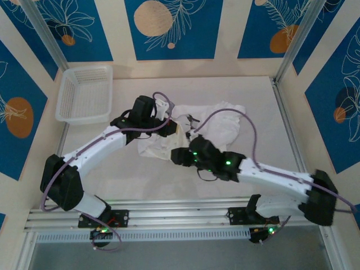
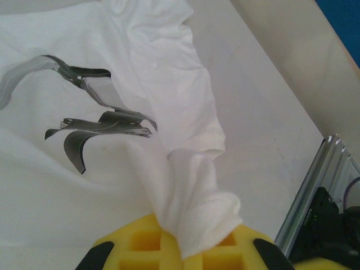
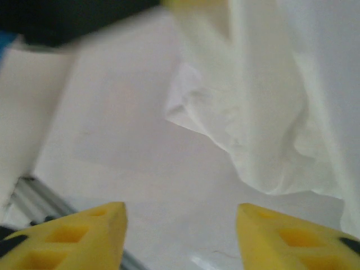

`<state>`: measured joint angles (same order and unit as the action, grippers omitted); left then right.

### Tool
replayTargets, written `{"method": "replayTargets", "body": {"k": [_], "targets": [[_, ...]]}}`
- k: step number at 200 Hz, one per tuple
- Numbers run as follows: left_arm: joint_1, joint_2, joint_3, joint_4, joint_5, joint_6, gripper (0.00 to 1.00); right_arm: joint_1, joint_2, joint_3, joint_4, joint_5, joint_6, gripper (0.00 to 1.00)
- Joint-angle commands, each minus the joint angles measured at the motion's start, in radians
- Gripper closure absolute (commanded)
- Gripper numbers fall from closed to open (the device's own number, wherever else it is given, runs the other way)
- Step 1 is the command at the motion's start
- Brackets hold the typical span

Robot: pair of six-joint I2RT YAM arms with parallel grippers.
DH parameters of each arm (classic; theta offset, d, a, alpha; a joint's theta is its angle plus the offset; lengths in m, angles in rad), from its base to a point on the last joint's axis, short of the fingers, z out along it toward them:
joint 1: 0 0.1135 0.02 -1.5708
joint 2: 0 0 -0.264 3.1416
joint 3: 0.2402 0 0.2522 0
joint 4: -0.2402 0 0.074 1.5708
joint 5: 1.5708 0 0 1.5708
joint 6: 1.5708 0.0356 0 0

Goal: Fold the inside-out t-shirt

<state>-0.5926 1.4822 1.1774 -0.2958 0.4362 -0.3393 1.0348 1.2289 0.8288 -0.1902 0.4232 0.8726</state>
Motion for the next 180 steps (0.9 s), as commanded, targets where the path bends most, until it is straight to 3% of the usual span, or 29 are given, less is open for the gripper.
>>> {"method": "replayTargets", "body": {"k": [1, 29, 50, 58, 72, 88, 99, 120, 133, 151, 180], "targets": [[0.007, -0.027, 0.029, -0.041, -0.011, -0.011, 1.0, -0.023, 0.117, 0.057, 0.071, 0.12, 0.085, 0.37], [0.007, -0.054, 0.017, -0.055, -0.027, 0.002, 1.0, -0.059, 0.231, 0.115, 0.022, 0.218, 0.048, 0.38], [0.007, -0.066, 0.008, -0.052, -0.004, 0.01, 1.0, -0.098, 0.271, 0.102, 0.126, 0.139, -0.093, 0.47], [0.007, -0.063, 0.005, -0.052, 0.007, 0.021, 1.0, -0.118, 0.28, 0.091, 0.169, 0.073, -0.149, 0.56], [0.013, -0.049, 0.013, -0.084, -0.026, 0.049, 1.0, -0.155, 0.263, 0.065, 0.213, -0.055, -0.209, 0.83], [0.053, -0.042, 0.001, -0.091, -0.051, 0.051, 1.0, -0.173, 0.19, 0.005, 0.27, -0.155, -0.275, 1.0], [0.089, -0.035, -0.021, -0.064, -0.031, 0.052, 1.0, -0.194, 0.125, -0.032, 0.311, -0.315, -0.331, 1.0], [0.137, 0.019, -0.048, -0.01, -0.044, 0.088, 1.0, -0.264, 0.04, -0.06, 0.361, -0.811, -0.385, 1.0], [0.162, 0.077, -0.062, 0.033, -0.06, 0.083, 1.0, -0.3, -0.003, -0.059, 0.347, -0.976, -0.381, 1.0], [0.182, 0.115, -0.091, 0.125, -0.019, 0.039, 0.84, -0.342, -0.055, -0.08, 0.368, -1.061, -0.369, 1.0], [0.183, 0.004, -0.139, 0.158, -0.028, -0.002, 0.53, -0.425, -0.091, -0.119, 0.351, -1.038, -0.376, 1.0]]}}
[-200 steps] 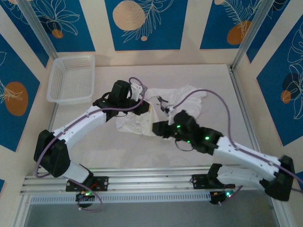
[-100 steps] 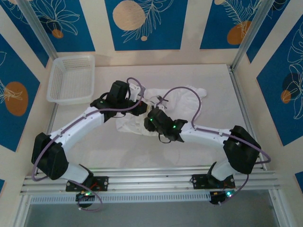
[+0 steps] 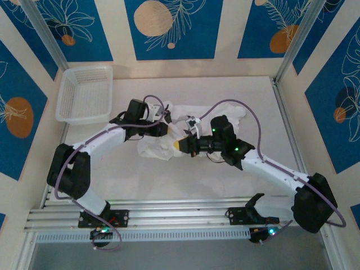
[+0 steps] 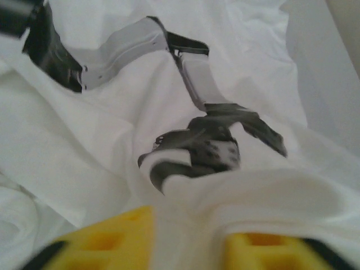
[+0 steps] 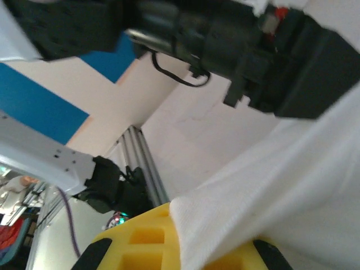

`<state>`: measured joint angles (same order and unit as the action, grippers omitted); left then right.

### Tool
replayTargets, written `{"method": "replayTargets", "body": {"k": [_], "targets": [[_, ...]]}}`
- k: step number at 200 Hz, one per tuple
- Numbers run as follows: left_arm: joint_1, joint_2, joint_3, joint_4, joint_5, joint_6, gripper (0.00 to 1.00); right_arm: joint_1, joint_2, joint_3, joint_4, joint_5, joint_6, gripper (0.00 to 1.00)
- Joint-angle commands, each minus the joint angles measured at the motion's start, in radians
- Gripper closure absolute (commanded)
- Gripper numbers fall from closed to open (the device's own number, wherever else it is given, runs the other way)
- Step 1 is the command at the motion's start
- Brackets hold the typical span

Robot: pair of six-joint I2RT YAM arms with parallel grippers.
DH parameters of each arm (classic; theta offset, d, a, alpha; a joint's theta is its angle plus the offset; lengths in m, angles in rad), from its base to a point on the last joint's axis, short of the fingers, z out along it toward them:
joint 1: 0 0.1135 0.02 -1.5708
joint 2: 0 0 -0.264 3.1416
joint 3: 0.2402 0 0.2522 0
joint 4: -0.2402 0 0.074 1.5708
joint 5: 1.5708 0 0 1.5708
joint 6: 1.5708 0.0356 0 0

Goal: Fold the inside-out t-shirt

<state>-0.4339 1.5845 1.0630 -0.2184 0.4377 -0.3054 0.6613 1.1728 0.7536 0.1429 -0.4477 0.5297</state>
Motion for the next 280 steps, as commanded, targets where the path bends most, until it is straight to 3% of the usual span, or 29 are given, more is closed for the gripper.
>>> {"method": "replayTargets", "body": {"k": [1, 35, 65, 113, 135, 152, 168, 175, 183, 196, 222, 254, 280], "targets": [[0.024, -0.104, -0.028, 0.077, -0.032, -0.037, 0.52, -0.055, -0.036, -0.045, 0.02, -0.167, -0.031, 1.0], [0.023, -0.341, -0.077, -0.093, -0.092, -0.092, 0.45, -0.094, -0.036, -0.067, -0.031, -0.183, -0.081, 1.0], [0.013, -0.381, -0.149, -0.182, 0.038, -0.3, 0.44, -0.071, 0.01, -0.136, -0.03, -0.164, -0.073, 0.94], [-0.127, -0.316, -0.361, 0.153, 0.172, -0.656, 0.53, 0.008, 0.058, -0.19, 0.024, -0.097, -0.045, 0.92], [-0.157, -0.219, -0.385, 0.249, 0.165, -0.783, 0.42, 0.017, 0.071, -0.189, 0.031, -0.075, -0.042, 0.91], [-0.166, -0.167, -0.385, 0.248, 0.127, -0.803, 0.34, 0.022, 0.071, -0.192, 0.044, -0.069, -0.032, 0.91], [-0.166, -0.135, -0.385, 0.271, 0.094, -0.812, 0.32, 0.064, 0.077, -0.198, 0.045, -0.05, -0.032, 0.89], [-0.166, -0.123, -0.384, 0.308, 0.092, -0.824, 0.37, 0.094, 0.085, -0.203, 0.049, -0.037, -0.033, 0.88], [-0.166, -0.108, -0.384, 0.364, 0.096, -0.84, 0.54, 0.125, 0.093, -0.214, 0.062, -0.024, -0.022, 0.86], [-0.167, -0.104, -0.381, 0.429, 0.094, -0.854, 1.0, 0.164, 0.103, -0.249, 0.109, 0.0, 0.022, 0.82], [-0.167, -0.193, -0.365, 0.417, 0.041, -0.713, 1.0, 0.194, 0.058, -0.293, 0.027, 0.095, 0.039, 0.71], [-0.169, -0.299, -0.299, 0.145, -0.034, -0.399, 1.0, 0.169, -0.189, -0.271, -0.196, 0.293, -0.004, 0.53], [-0.169, -0.317, -0.293, 0.121, 0.022, -0.345, 1.0, 0.159, -0.315, -0.231, -0.249, 0.427, -0.068, 0.43]]}}
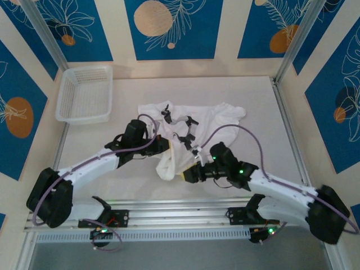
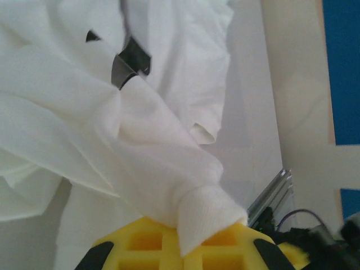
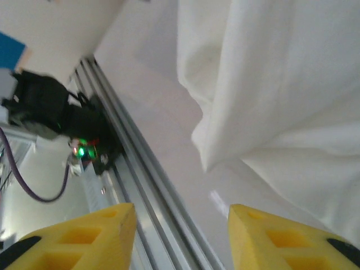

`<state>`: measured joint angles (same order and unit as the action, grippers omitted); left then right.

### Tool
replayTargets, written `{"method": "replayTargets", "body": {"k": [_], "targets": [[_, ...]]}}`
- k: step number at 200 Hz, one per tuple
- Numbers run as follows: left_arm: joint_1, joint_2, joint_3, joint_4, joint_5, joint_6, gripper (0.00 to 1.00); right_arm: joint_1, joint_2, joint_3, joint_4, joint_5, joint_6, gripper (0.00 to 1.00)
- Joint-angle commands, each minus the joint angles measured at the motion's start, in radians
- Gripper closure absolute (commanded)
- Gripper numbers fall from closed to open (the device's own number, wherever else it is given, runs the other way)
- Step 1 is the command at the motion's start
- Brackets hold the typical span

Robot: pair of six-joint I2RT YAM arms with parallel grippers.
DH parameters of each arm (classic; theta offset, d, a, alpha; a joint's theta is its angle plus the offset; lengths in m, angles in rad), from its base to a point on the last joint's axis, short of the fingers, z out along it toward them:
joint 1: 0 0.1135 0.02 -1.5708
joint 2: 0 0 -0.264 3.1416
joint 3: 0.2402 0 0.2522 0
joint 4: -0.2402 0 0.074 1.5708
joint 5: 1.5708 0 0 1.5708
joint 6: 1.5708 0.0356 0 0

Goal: Fold the inside-out t-shirt

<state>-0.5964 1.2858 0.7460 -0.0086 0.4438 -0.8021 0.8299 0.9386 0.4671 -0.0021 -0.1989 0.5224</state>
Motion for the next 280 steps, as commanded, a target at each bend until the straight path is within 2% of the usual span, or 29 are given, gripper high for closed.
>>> {"method": "replayTargets", "body": {"k": [1, 25, 90, 101, 127, 140, 159, 177, 204, 221, 240, 261, 270, 280], "targets": [[-0.006, -0.019, 0.024, -0.087, 0.019, 0.152, 1.0, -0.009, -0.082, 0.057, -0.103, 0.185, -0.062, 0.42], [-0.011, -0.014, 0.028, -0.059, 0.03, 0.124, 1.0, -0.006, -0.009, 0.118, -0.056, 0.263, -0.082, 0.39], [-0.011, -0.027, 0.061, -0.085, -0.003, 0.067, 1.0, 0.107, 0.454, 0.259, 0.17, 0.374, 0.0, 0.38], [-0.01, -0.033, 0.061, -0.09, -0.002, 0.062, 1.0, 0.1, 0.499, 0.28, 0.166, 0.382, 0.013, 0.46], [0.001, -0.064, 0.047, -0.129, -0.047, 0.046, 1.0, 0.062, 0.487, 0.256, 0.183, 0.281, 0.01, 0.93], [0.037, -0.069, 0.027, -0.158, -0.068, 0.051, 1.0, 0.046, 0.429, 0.205, 0.238, 0.164, -0.011, 1.0], [0.107, -0.054, -0.025, -0.121, -0.038, 0.071, 1.0, 0.011, 0.329, 0.122, 0.329, -0.051, -0.013, 1.0], [0.146, -0.041, -0.047, -0.078, 0.008, 0.099, 0.85, -0.032, 0.257, 0.065, 0.37, -0.16, 0.024, 1.0], [0.149, -0.095, -0.035, -0.091, 0.01, 0.16, 0.6, -0.097, 0.198, 0.008, 0.378, -0.187, 0.054, 1.0], [0.149, -0.171, -0.027, -0.172, -0.038, 0.221, 0.49, -0.131, 0.184, -0.011, 0.384, -0.203, 0.062, 1.0], [0.123, -0.284, -0.026, -0.285, -0.133, 0.283, 0.46, -0.15, 0.181, -0.009, 0.359, -0.206, 0.054, 1.0], [-0.047, -0.356, 0.027, -0.483, -0.45, 0.369, 0.5, -0.161, 0.187, -0.004, 0.346, -0.208, 0.05, 1.0], [-0.128, -0.344, 0.054, -0.553, -0.587, 0.363, 0.53, -0.164, 0.194, -0.004, 0.345, -0.206, 0.051, 1.0], [-0.207, -0.311, 0.076, -0.605, -0.689, 0.34, 0.58, -0.165, 0.199, -0.002, 0.344, -0.201, 0.055, 1.0]]}}
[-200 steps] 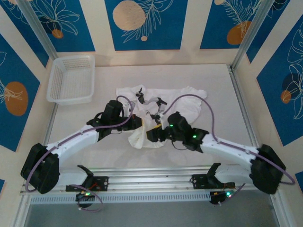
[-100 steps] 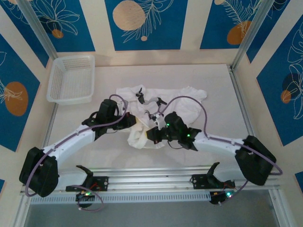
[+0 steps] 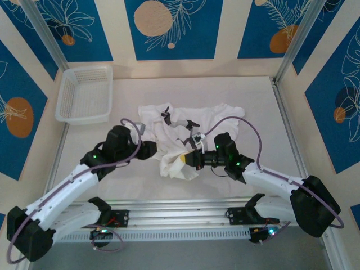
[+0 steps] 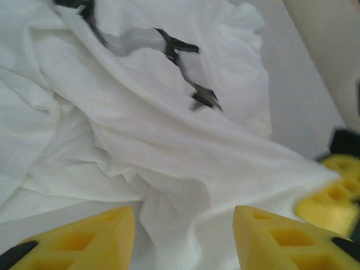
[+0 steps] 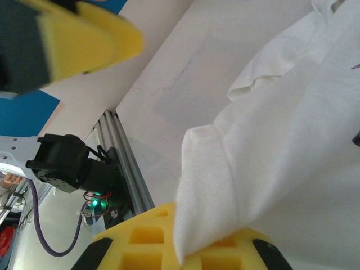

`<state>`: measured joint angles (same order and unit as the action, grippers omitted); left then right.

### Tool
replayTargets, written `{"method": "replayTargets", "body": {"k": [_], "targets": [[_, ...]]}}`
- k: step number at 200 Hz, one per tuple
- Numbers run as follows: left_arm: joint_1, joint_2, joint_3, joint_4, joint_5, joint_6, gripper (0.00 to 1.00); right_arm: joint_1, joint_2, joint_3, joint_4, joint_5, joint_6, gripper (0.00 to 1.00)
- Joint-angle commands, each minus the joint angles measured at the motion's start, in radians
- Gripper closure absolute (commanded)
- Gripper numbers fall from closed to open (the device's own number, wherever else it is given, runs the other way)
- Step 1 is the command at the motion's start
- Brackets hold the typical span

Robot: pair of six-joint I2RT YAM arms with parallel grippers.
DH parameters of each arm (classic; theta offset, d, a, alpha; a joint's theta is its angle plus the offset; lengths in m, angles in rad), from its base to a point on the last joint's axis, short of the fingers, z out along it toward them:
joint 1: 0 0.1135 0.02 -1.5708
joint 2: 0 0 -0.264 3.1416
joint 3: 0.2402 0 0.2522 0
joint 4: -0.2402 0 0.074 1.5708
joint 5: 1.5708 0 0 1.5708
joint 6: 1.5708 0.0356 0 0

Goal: Fold the inside-out t-shirt

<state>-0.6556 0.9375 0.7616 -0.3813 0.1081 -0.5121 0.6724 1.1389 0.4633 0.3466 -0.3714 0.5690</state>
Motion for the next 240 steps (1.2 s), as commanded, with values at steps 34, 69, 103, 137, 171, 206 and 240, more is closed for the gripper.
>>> {"method": "replayTargets", "body": {"k": [34, 69, 103, 137, 171, 206, 240], "targets": [[-0.359, 0.218, 0.076, -0.199, -0.503, -0.09, 0.62, -0.011, 0.025, 0.018, -0.026, -0.017, 0.016, 1.0], [-0.361, 0.352, 0.103, -0.172, -0.547, -0.212, 0.56, -0.008, 0.025, 0.036, -0.066, -0.034, 0.014, 1.0], [-0.317, 0.43, 0.089, -0.062, -0.412, -0.232, 0.45, -0.007, 0.019, 0.038, -0.076, -0.029, 0.012, 1.0], [-0.276, 0.506, 0.08, -0.013, -0.345, -0.241, 0.41, -0.005, 0.025, 0.042, -0.08, -0.011, 0.026, 1.0], [-0.18, 0.459, 0.018, 0.202, -0.06, -0.229, 1.0, -0.032, 0.031, 0.059, -0.215, 0.091, 0.012, 1.0], [-0.013, 0.352, -0.071, 0.618, 0.43, -0.432, 1.0, -0.14, 0.125, 0.061, -0.405, 0.176, -0.05, 1.0], [0.004, 0.322, -0.013, 0.667, 0.603, -0.46, 1.0, -0.161, 0.174, 0.079, -0.419, 0.125, -0.024, 0.92]]}}
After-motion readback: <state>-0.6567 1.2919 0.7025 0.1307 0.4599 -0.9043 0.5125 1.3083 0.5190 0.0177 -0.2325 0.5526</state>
